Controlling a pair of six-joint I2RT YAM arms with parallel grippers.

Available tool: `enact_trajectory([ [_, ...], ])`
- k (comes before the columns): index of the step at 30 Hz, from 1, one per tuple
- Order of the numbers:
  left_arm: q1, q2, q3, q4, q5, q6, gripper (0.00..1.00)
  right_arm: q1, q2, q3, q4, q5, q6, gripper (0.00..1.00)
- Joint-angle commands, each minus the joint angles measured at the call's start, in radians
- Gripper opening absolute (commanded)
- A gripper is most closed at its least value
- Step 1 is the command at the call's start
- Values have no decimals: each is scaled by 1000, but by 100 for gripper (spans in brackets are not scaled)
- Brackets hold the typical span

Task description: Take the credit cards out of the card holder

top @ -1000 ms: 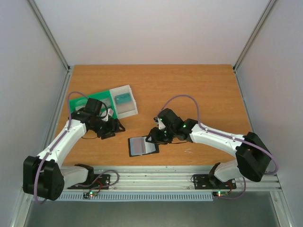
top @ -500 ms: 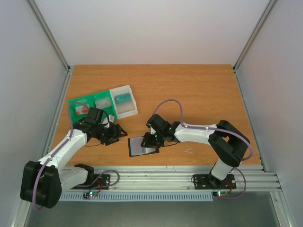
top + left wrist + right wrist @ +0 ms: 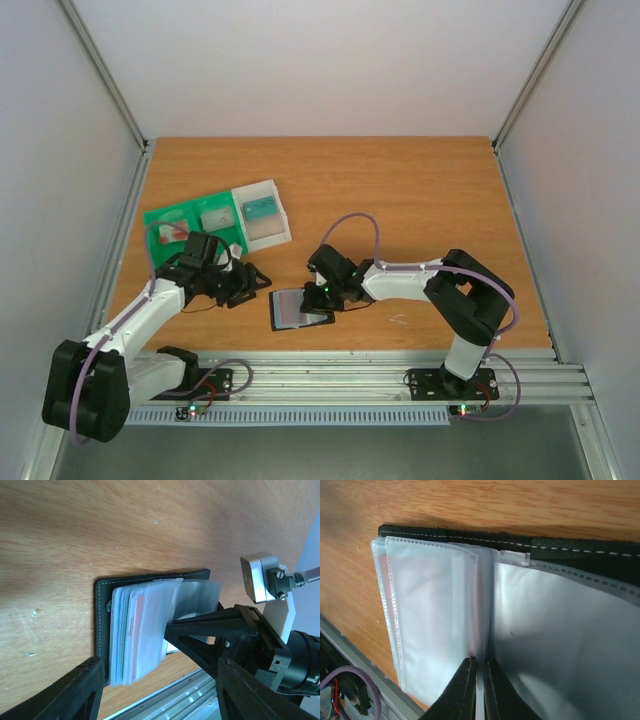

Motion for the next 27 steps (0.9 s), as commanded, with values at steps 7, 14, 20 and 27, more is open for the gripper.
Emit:
enact_trajectory([
  [7, -8, -23, -72, 197, 38, -78, 55, 6, 2, -105, 155, -9, 52, 2],
  [14, -20, -20, -104, 300, 57, -151, 53, 4, -8, -140, 220, -34, 73, 2],
  [20, -31, -23, -124, 341, 69, -163, 56, 3, 1, -152, 241, -37, 68, 2],
  [27, -122, -14, -141, 416, 12, -214, 65, 1, 22, -154, 283, -60, 91, 2],
])
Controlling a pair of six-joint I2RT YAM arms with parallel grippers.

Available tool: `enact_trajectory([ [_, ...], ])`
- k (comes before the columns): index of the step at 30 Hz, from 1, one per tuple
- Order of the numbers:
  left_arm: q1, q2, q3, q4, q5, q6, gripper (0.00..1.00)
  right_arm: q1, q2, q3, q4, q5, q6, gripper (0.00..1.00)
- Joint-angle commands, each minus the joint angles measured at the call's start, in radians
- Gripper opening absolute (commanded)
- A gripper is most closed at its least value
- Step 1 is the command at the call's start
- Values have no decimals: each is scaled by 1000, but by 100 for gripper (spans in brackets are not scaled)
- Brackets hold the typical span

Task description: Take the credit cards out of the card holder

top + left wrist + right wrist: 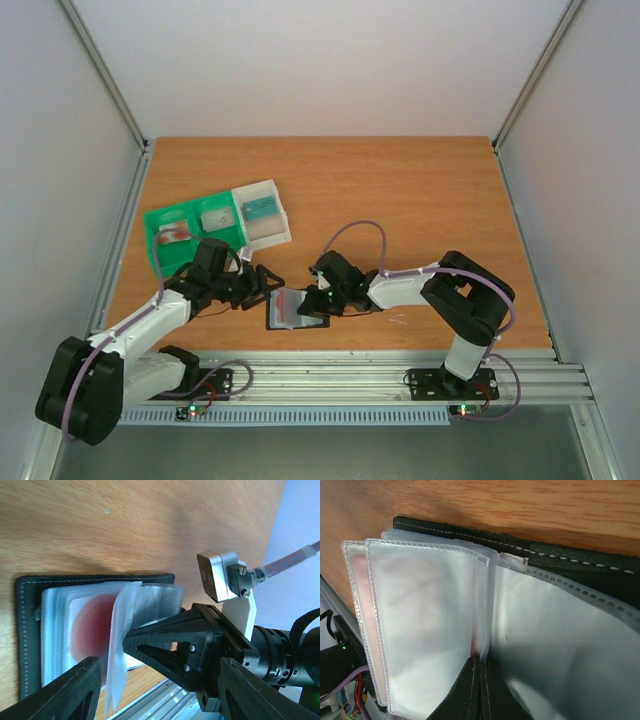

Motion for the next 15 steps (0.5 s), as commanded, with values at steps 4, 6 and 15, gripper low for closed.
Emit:
enact_trajectory([
  [4, -43, 49, -11, 138, -21, -40, 61, 3, 22, -25, 5, 3, 18, 1],
  [6, -43, 66, -3, 132, -17, -27, 57, 3, 20, -26, 1, 4, 18, 1],
  [15, -64, 61, -8, 198, 0, -60, 52, 3, 17, -25, -7, 9, 20, 1],
])
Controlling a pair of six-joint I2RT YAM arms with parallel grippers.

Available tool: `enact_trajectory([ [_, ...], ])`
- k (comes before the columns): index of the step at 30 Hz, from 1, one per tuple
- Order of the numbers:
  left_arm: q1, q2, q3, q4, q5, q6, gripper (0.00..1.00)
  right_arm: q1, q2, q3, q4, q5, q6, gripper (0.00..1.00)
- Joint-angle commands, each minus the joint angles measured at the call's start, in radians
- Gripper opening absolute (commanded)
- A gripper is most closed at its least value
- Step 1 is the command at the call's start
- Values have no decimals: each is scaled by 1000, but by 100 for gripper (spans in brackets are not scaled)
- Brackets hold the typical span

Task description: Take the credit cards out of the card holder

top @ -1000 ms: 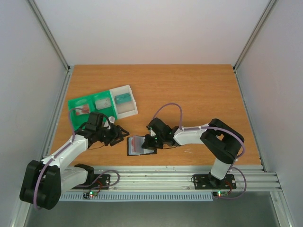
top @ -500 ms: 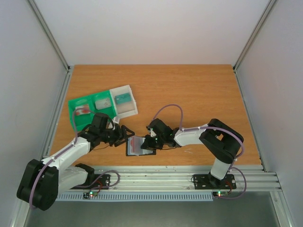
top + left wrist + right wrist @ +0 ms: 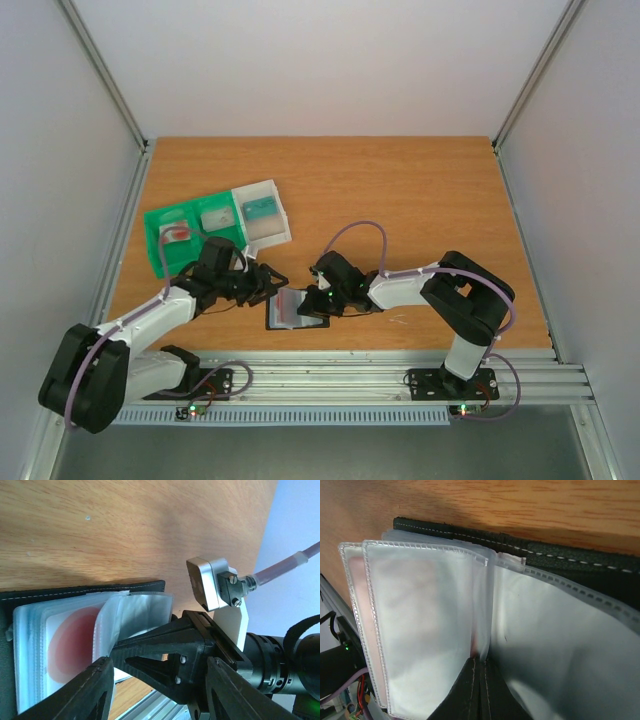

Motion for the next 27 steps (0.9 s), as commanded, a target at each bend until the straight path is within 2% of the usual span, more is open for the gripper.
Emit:
enact_trajectory([
  [1, -18, 6, -3, 81, 2, -17, 53, 3, 15, -17, -25, 16, 4, 1],
  [10, -20, 66, 0, 31, -37, 33, 53, 2, 15, -18, -26, 16, 6, 1],
  [18, -27, 110, -4, 51, -31, 39, 48, 3, 16, -19, -23, 14, 8, 1],
  [20, -35, 111, -1, 58, -29, 36, 44, 3, 16, -20, -20, 11, 9, 1],
  [27, -71, 128, 6, 103, -15, -2, 40, 3, -8, -17, -15, 0, 10, 9],
])
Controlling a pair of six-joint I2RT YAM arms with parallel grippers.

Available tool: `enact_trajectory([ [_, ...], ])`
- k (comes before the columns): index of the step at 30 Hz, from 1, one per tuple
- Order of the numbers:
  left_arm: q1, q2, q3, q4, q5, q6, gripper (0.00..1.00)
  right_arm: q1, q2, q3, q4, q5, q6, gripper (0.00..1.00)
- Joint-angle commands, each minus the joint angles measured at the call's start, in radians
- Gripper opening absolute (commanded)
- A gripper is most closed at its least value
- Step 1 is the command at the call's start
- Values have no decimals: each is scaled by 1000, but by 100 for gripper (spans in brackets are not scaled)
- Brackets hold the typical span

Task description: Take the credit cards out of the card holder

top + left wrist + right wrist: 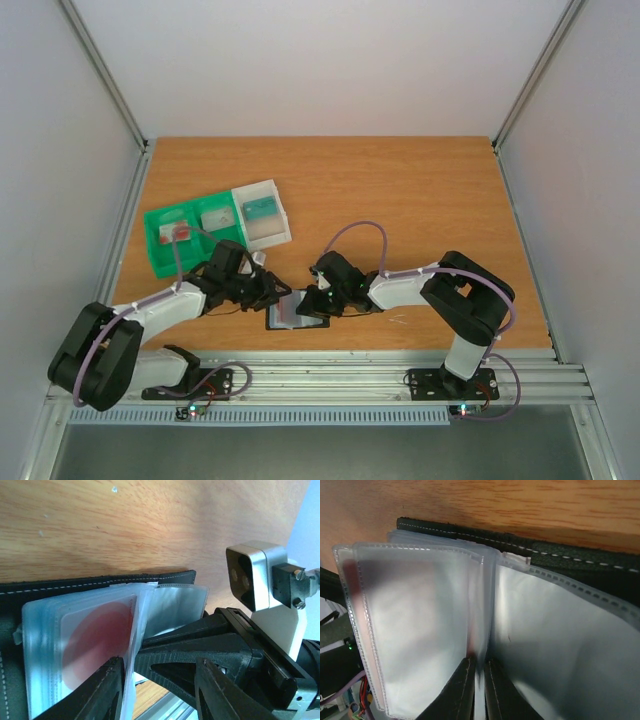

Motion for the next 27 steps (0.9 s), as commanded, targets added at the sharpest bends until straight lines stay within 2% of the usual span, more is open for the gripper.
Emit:
enact_trajectory([
  [1, -31, 19, 10, 74, 7, -24, 40, 3, -12, -14, -25, 5, 0, 10],
  [8, -84, 18, 47, 53, -22, -36, 41, 3, -41, -17, -41, 16, -3, 11],
  [16, -106, 33, 68, 49, -35, -43, 42, 3, -115, -23, -102, 64, -30, 20],
  [27, -176, 68, 111, 60, -63, -58, 42, 3, -254, -59, -218, 206, -59, 20],
])
